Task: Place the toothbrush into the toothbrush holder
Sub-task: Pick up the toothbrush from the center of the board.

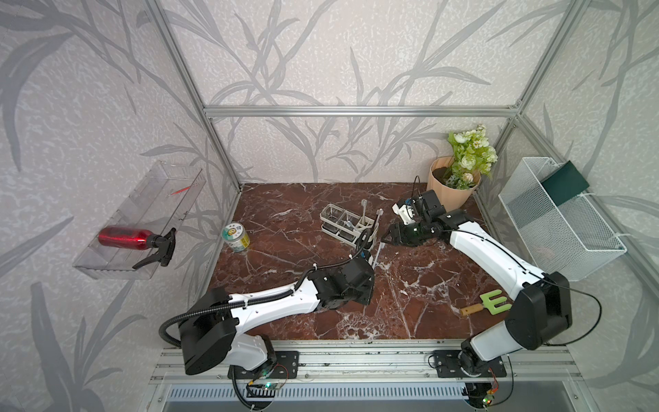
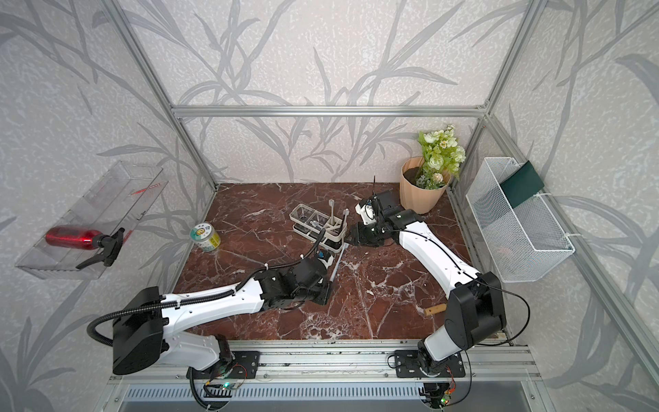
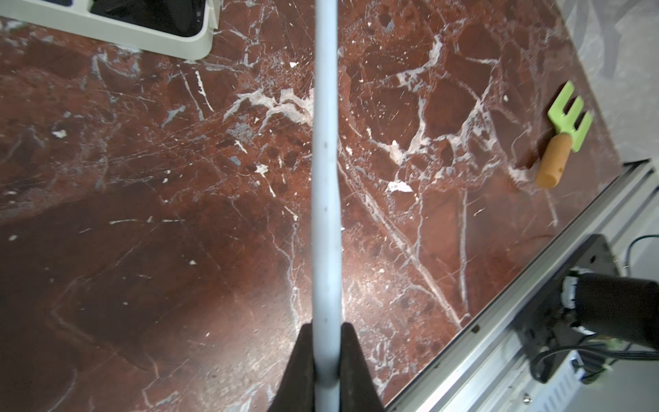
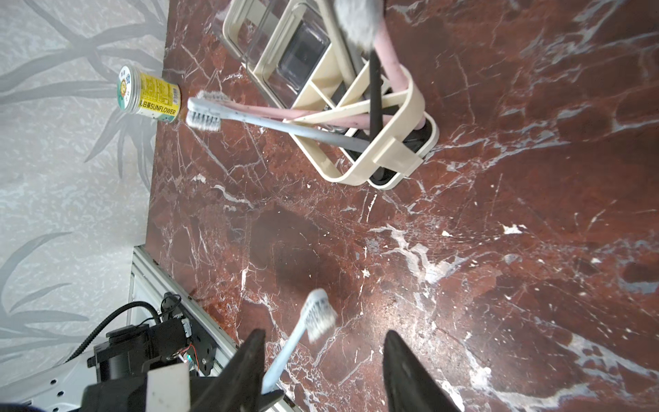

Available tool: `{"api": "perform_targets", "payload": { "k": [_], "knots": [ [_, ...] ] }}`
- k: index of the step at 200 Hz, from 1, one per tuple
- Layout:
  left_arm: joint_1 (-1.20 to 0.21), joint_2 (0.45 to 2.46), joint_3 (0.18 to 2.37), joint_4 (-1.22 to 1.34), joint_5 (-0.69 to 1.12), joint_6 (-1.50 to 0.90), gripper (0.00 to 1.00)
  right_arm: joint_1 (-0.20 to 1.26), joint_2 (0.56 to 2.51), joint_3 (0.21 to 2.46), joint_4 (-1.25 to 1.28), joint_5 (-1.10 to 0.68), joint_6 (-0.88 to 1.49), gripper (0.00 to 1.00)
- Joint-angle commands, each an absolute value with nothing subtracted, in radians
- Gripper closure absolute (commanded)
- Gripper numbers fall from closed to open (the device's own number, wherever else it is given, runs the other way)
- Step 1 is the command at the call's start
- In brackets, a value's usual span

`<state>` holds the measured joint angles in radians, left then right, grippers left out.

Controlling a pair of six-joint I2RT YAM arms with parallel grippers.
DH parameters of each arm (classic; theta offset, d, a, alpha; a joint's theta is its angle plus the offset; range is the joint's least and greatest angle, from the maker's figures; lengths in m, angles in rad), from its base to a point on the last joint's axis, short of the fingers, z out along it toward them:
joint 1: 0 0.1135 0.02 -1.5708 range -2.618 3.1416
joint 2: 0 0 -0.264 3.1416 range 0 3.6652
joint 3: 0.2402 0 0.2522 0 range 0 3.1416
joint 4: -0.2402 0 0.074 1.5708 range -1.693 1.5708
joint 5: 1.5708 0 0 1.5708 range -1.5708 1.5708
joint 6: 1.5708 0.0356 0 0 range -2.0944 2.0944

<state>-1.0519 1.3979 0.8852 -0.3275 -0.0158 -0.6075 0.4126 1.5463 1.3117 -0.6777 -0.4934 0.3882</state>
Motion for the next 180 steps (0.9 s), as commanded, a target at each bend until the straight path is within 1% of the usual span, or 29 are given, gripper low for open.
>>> {"api": "perform_targets", "payload": {
  "k": [1,22,67,92,109,148,165,180],
  "knots": [
    [-1.081,1.380,0.927,-0.399,-0.106,-0.536,1.00,0.414,1.557,1.305,-0.652,-0.564,0.359,0.50],
    [-1.091,1.379,0.926,-0.395,-0.117,-0.529,1.00,0.414,1.570,1.298,-0.648,-0.574,0.344,0.53],
    [-1.095,1.365,0.921,-0.389,-0.126,-0.526,1.00,0.414,1.592,1.278,-0.650,-0.592,0.311,0.53],
    [-1.095,1.362,0.922,-0.394,-0.136,-0.528,1.00,0.414,1.597,1.267,-0.646,-0.597,0.302,0.55],
    [-1.095,1.361,0.921,-0.391,-0.135,-0.530,1.00,0.414,1.600,1.260,-0.638,-0.606,0.305,0.60],
    [-1.094,1.367,0.922,-0.385,-0.130,-0.534,1.00,0.415,1.598,1.258,-0.621,-0.622,0.315,0.65],
    [-1.095,1.366,0.919,-0.383,-0.132,-0.534,1.00,0.416,1.601,1.256,-0.616,-0.635,0.317,0.70],
    [-1.094,1.363,0.918,-0.383,-0.133,-0.534,1.00,0.417,1.604,1.254,-0.613,-0.638,0.317,0.72]
  ]
}}
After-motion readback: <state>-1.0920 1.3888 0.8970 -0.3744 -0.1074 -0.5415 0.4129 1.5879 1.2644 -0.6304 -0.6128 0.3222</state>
